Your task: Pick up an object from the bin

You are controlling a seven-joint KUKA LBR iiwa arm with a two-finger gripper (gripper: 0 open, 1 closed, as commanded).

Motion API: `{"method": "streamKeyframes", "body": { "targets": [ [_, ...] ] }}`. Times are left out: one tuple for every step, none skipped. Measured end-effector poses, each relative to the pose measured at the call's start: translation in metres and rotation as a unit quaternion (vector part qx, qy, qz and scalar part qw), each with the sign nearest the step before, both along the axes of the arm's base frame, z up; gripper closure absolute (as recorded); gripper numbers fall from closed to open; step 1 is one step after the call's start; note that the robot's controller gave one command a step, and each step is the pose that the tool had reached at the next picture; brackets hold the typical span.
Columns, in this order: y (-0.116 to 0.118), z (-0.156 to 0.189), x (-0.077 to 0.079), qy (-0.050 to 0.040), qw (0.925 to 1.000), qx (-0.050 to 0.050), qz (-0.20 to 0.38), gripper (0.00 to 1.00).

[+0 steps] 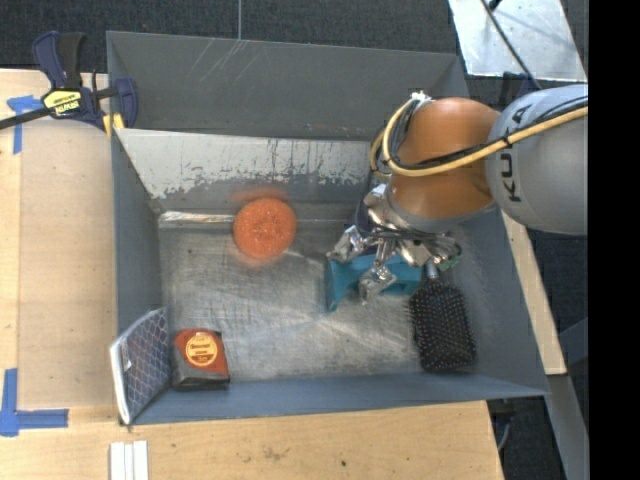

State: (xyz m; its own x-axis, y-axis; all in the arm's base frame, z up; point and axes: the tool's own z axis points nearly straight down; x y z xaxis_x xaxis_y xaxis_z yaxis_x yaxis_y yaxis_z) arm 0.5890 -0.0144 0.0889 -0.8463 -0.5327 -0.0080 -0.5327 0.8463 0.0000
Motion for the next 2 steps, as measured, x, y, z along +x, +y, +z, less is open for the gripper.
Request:
{"method": "streamKeyframes", "body": {
  "targets": [
    [0.000,0.000,0.000,0.0000,1.0000,0.000,0.000,1.00],
    [-0.012,0.102,0.004,0.0047,0.9999,-0.002,-0.009,1.00]
  ]
}}
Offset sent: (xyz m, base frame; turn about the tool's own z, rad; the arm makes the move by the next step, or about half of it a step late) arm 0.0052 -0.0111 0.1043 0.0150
